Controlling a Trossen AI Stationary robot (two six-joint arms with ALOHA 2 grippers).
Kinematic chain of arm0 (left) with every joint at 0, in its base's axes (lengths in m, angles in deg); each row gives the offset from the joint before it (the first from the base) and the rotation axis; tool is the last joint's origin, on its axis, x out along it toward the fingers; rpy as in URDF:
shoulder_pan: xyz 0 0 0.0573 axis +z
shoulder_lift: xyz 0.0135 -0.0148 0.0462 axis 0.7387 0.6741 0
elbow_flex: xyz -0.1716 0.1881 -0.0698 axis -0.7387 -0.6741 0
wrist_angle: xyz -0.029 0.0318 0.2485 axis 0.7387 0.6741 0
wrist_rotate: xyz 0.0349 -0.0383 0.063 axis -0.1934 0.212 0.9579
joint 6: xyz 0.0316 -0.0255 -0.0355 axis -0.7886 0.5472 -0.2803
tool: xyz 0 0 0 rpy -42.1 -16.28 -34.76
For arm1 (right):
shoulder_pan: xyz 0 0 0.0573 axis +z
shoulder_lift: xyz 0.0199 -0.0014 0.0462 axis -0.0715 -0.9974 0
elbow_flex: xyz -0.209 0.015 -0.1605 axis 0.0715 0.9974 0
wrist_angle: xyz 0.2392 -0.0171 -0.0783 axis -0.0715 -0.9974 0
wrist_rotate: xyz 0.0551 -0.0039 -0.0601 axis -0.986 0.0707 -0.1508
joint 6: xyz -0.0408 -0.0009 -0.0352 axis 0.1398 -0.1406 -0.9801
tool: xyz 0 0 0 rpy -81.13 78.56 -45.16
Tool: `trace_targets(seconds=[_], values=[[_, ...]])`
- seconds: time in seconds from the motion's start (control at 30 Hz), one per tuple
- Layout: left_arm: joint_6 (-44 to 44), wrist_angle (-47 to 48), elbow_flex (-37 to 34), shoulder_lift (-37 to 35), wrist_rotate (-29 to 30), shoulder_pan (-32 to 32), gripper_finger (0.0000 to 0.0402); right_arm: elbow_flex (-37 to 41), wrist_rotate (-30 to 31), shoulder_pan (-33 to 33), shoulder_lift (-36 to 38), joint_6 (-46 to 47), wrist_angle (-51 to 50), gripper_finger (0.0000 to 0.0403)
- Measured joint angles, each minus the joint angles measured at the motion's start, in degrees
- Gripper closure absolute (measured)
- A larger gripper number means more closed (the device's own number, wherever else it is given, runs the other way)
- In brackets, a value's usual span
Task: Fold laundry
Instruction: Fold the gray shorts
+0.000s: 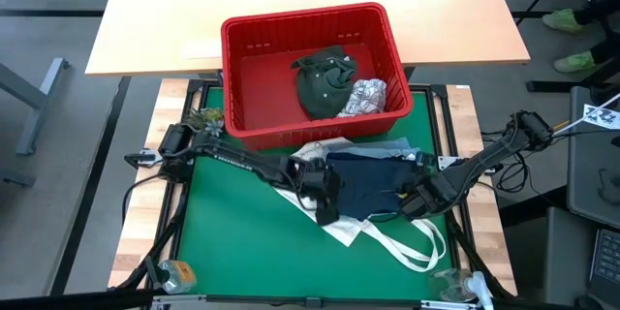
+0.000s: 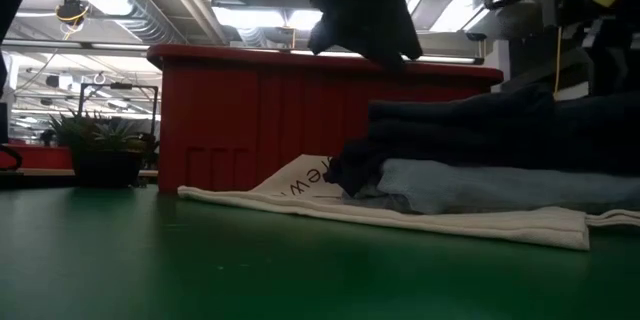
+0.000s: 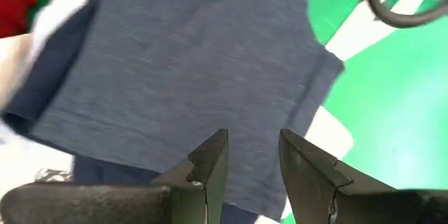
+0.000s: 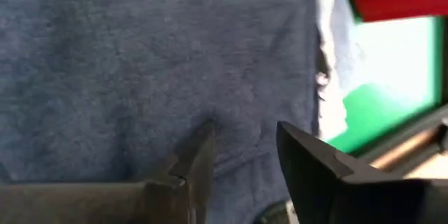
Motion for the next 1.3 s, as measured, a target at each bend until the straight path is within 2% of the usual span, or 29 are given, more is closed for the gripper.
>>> trace_targets(seconds=[0.27,0.57,0.73,1.03,1.3], values=[[0.0,0.3,0.0,6.0,5.4,-4.5,0.0281,8.2,1.3,0.0,0.0,-1.6,4.1,0.0249],[0.0,2.0,0.1,8.2,5.6,-4.0,0.0281,11.5,0.6,0.0,0.0,0.4,4.1,0.0249],[0.0,2.4,0.1,6.2,5.5,-3.7,0.0281,8.9,-0.2,0.0,0.0,0.3,0.2,0.0249],[0.0,1.6,0.0,0.6,5.4,-3.7,0.0281,-0.8,-0.3,0.0,0.0,1.3,-10.9,0.0249],[0.0,-1.5,0.0,-0.5,5.7,-1.9,0.0281,-5.3,-0.2,0.0,0.0,2.4,-10.2,0.0249]])
